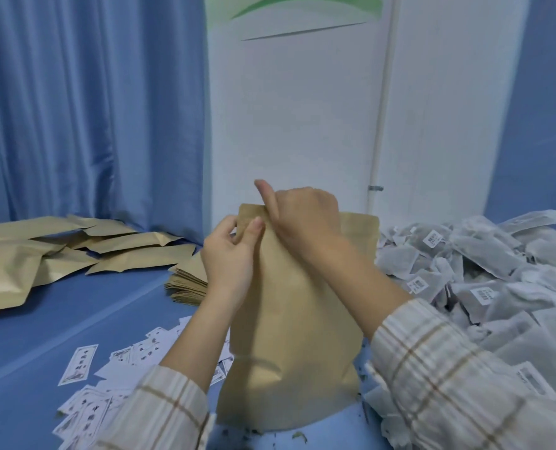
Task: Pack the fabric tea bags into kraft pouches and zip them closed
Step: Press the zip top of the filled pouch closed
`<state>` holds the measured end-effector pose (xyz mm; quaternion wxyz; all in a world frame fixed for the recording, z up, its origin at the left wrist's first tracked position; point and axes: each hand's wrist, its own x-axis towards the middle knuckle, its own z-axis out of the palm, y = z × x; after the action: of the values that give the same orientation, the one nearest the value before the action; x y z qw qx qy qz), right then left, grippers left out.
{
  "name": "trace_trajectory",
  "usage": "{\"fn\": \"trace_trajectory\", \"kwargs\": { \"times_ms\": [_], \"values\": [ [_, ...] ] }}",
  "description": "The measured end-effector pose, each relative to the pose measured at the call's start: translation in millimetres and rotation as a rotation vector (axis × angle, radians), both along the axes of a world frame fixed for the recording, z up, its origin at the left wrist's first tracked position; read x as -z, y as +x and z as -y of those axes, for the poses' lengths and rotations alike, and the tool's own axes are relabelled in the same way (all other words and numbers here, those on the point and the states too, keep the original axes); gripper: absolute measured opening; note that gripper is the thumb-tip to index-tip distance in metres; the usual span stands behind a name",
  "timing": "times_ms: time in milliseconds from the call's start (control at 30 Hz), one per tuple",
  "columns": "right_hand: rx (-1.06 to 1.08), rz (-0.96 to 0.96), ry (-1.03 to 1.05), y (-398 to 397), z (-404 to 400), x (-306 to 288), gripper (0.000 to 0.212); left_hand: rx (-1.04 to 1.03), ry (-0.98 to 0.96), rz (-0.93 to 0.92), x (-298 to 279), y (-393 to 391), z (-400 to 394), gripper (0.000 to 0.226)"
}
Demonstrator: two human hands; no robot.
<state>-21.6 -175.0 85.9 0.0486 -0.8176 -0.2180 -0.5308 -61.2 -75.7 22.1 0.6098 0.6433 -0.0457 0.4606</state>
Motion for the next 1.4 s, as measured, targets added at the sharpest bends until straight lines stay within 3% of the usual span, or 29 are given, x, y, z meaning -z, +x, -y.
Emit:
{"fn": "trace_trajectory", "kwargs": {
  "times_ms": [33,100,267,400,533,667,733,800,867,900,1233,1400],
  "values": [
    [0.108,0.122,0.006,-3.5,-6.0,0.3,0.058,0.011,-0.022,-0.008,-0.4,-1.4,0.9,0.044],
    [0.109,0.294,0.111,-4.9,-11.3,0.4,0.058,0.022,-0.063,-0.029,-1.2,-3.8,1.0,0.043],
    [-0.085,0.238,0.126,-2.0,-14.1,5.6,0.054,-0.037,-0.029,-0.082,-2.7,-5.7,1.2,0.045],
    [-0.005,0.075,0.012,0.4,-23.4,9.3,0.059,-0.133,0.001,-0.054,0.4,-6.1,4.0,0.047],
    [0.084,0.283,0.050,-6.7,-26.3,12.1,0.076,-0.152,-0.039,0.035,3.3,-9.0,13.5,0.047],
    [0.023,0.072,-0.236,10.1,-3.7,3.5,0.027,-0.113,-0.068,0.078,4.6,-12.1,2.5,0.047],
    [-0.082,0.042,-0.117,9.6,11.2,4.3,0.014,-0.086,-0.048,0.078,4.0,-14.1,-2.4,0.048],
    [-0.125,0.119,0.037,13.0,20.2,9.0,0.025,-0.055,-0.045,0.074,3.3,-14.1,-2.0,0.049],
    [-0.182,0.022,0.091,22.6,25.2,10.5,0.058,-0.057,-0.069,0.073,3.5,-13.2,-4.4,0.049],
    [-0.143,-0.043,0.094,28.1,29.4,10.2,0.063,-0.056,-0.075,0.072,3.8,-12.6,-7.0,0.048],
    [-0.057,-0.256,0.125,37.2,66.9,11.3,0.059,-0.019,-0.076,0.002,8.8,-13.5,-28.7,0.039],
    [-0.095,-0.339,0.080,27.6,54.2,4.2,0.066,-0.028,-0.039,-0.024,7.2,-12.5,-18.1,0.056]
  ]
}}
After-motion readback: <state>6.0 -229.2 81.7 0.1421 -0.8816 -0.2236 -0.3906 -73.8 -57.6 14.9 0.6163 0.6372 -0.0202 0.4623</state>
